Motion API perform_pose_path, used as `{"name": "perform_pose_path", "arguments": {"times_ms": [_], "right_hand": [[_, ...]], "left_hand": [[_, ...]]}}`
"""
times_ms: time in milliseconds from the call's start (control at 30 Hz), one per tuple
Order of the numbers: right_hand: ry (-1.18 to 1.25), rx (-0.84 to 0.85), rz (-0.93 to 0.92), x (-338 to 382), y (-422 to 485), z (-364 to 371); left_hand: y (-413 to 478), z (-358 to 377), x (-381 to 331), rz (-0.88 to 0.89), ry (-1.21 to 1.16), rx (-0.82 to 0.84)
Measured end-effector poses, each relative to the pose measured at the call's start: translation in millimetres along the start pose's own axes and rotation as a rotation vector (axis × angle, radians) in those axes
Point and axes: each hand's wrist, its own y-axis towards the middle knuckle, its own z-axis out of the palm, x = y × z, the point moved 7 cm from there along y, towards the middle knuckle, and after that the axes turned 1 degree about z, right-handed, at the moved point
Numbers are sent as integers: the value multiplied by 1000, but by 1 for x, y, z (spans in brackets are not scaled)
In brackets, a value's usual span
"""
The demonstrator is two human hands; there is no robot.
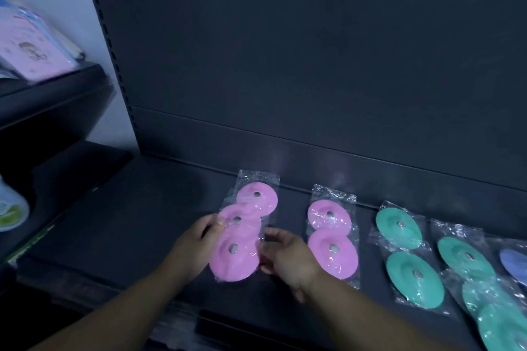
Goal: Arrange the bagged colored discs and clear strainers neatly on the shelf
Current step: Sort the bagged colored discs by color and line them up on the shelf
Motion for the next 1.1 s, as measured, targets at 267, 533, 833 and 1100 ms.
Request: {"name": "perform_pose_path", "arguments": {"times_ms": [267, 533, 833, 1100], "right_hand": [[-1018, -512, -346, -9, -40, -63], [-997, -363, -233, -24, -40, -71], [-949, -499, -228, -43, -116, -134], [-891, -770, -45, -145, -294, -266]], "left_hand": [[-18, 27, -5, 135, 166, 1], [-19, 41, -16, 236, 268, 16], [-73, 105, -76, 528, 651, 37], [-208, 286, -122, 787, 758, 458]]}}
